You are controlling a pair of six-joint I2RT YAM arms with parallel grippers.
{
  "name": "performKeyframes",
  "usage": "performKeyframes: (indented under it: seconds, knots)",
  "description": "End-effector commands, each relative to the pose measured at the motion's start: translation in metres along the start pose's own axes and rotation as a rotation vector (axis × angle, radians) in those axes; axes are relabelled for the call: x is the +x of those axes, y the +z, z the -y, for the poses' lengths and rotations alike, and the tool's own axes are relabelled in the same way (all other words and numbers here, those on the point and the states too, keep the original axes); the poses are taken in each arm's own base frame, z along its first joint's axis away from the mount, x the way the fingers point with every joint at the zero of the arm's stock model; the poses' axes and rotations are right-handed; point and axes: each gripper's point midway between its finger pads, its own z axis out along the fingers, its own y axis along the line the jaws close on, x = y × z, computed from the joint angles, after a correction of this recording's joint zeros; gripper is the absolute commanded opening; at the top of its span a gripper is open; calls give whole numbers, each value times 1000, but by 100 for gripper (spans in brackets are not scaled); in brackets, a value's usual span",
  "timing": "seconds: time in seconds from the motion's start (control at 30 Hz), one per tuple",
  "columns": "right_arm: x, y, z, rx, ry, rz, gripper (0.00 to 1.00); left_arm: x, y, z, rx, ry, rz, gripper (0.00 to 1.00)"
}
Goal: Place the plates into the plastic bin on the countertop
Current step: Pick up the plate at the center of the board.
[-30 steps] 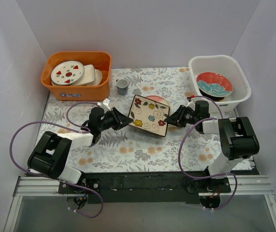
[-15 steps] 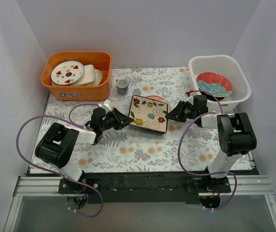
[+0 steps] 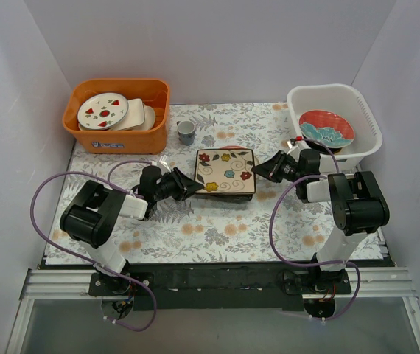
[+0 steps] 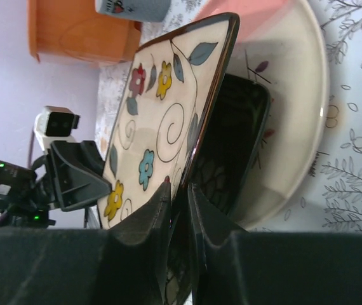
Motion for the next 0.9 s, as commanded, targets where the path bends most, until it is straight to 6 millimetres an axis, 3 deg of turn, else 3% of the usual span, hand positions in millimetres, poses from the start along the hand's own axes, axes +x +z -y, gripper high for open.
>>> performKeyframes:
  seconds: [0.0,0.23,0.43,0.7,0.87]
  knots:
    - [28,-5,-63,-287,-51,-156,23,-10,-2,84,294,162,-2,0]
    - [47,-1,-63,-288,-51,-209,44,-11,-1,87,299,173,-3,0]
    - [58,6,-63,-276,-58,-251,48,-11,-2,90,309,179,-7,0]
    - [68,12,-75,-304,-75,-308,43,-9,0,87,308,183,-20,0]
    - [70,11,-78,-307,-79,-321,24,-8,2,83,302,182,-26,0]
